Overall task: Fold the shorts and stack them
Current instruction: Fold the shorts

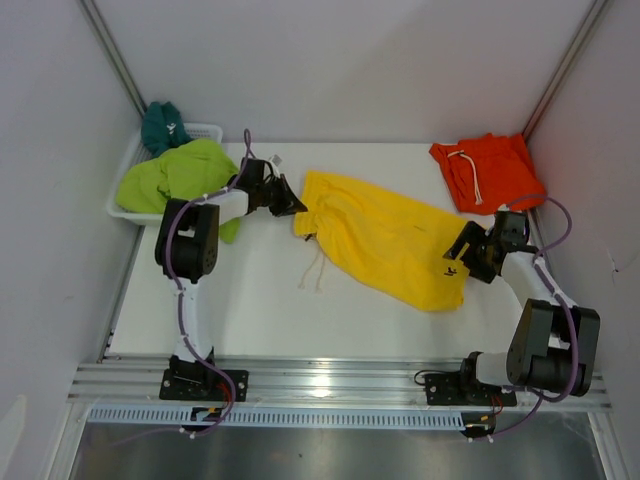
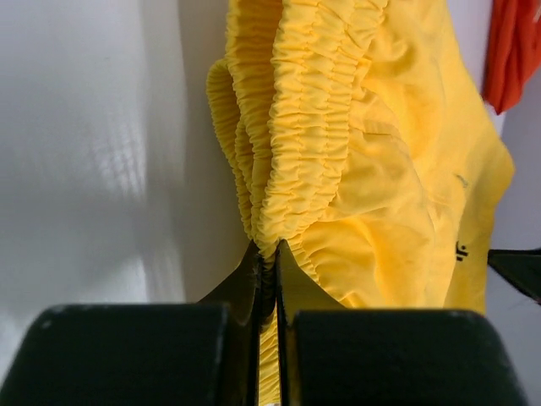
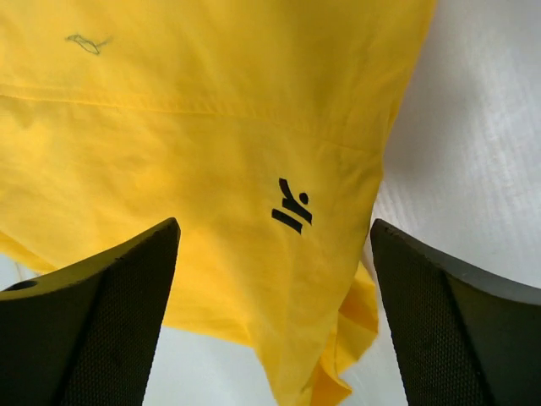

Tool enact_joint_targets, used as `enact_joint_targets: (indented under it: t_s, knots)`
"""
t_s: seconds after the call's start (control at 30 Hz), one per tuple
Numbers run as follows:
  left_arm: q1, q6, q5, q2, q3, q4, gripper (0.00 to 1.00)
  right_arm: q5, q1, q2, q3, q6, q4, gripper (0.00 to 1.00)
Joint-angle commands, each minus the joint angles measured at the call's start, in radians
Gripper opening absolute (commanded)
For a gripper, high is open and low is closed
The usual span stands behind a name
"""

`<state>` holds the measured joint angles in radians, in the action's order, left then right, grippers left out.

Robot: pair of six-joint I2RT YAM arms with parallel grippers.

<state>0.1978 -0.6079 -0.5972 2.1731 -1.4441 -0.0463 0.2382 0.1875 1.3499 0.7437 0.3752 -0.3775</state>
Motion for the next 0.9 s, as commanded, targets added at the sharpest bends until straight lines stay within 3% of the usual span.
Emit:
enact_joint_targets:
  t_s: [0.0, 0.2, 0.37, 0.47, 0.67, 0.77, 0.87]
  knots:
    - [-0.012, 0.088, 0.112, -0.11, -0.036, -0.137, 0.0, -0.201, -0.046, -0.075, 0.098, -0.009, -0.073, 0.99]
    - [-0.008, 0.1, 0.201, -0.188, 0.027, -0.231, 0.0, -0.312, -0.137, -0.109, 0.209, -0.012, -0.129, 0.98]
    - [0.028, 0.039, 0.292, -0.357, 0.256, -0.173, 0.0, -0.196, -0.326, -0.072, 0.301, -0.001, -0.095, 0.88]
    - [0.064, -0.021, 0.313, -0.469, 0.442, -0.106, 0.0, -0.136, -0.46, 0.011, 0.351, 0.022, -0.031, 0.83]
    - [0.143, -0.116, 0.398, -0.709, 0.637, -0.053, 0.0, -0.083, -0.654, 0.224, 0.442, 0.048, 0.1, 0.77]
    - [0.143, -0.122, 0.405, -0.772, 0.688, -0.055, 0.07, -0.056, -0.726, 0.291, 0.483, 0.057, 0.156, 0.72]
    - [0.14, -0.112, 0.412, -0.8, 0.7, -0.063, 0.32, 0.012, -0.783, 0.368, 0.511, 0.071, 0.21, 0.66]
